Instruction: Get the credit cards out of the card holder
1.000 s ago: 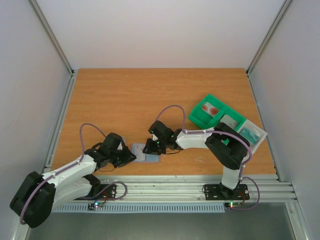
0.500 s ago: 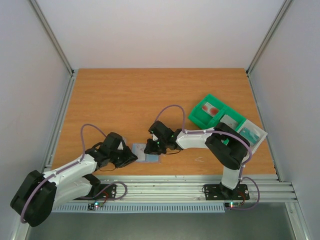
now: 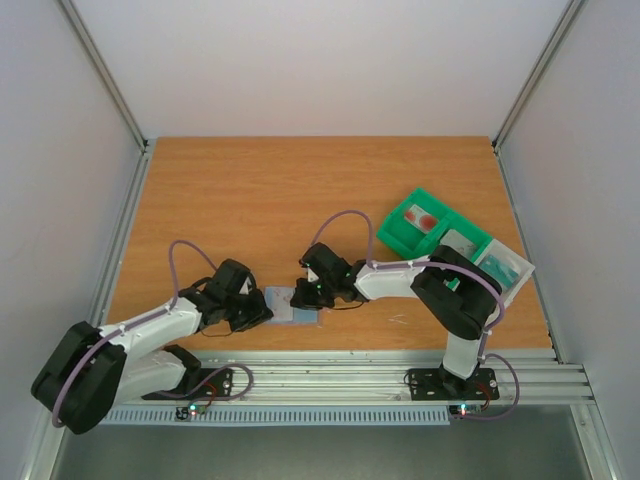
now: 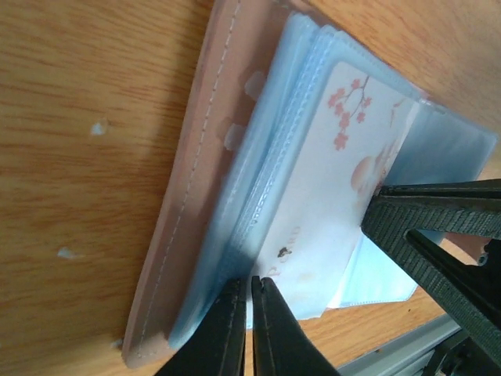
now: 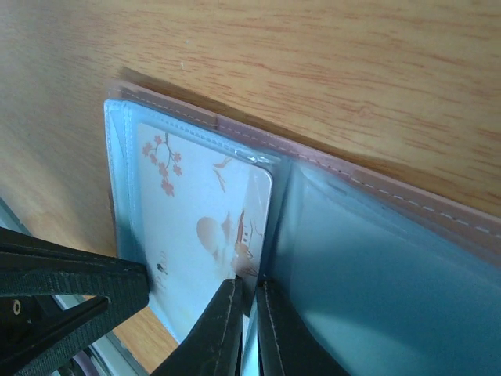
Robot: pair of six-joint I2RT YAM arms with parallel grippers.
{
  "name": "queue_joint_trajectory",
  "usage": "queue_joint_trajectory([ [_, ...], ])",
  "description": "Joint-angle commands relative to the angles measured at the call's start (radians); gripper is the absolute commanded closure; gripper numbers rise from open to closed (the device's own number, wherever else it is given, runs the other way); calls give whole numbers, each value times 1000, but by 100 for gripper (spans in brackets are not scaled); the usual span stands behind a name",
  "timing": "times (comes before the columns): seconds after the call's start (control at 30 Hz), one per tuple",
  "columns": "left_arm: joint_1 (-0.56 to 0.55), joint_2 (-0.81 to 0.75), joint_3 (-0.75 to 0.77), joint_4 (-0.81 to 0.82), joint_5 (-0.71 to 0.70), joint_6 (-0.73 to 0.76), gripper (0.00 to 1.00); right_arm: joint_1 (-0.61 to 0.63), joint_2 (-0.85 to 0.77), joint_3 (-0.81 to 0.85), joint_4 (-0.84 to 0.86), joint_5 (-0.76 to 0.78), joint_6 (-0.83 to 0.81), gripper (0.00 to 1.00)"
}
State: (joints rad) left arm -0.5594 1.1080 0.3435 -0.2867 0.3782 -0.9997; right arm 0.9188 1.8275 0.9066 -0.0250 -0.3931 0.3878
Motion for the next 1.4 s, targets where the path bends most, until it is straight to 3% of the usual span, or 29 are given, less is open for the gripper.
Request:
queue_joint_trajectory([
  [0.0,3,45,6,33,-14,14,96,-6,-6,-24,36,-18,9,91],
  [0.17,3,12,-18,34,-25,-8,97,-7,4,-38,83,-28,27,87],
  [0.47,3,-2,-13,23,-19,17,96,-28,7,-67,127,-38,52,99],
  [1.37,3,57,-9,61,-45,22,94,-74,-94,-173,218,-105,73,99],
])
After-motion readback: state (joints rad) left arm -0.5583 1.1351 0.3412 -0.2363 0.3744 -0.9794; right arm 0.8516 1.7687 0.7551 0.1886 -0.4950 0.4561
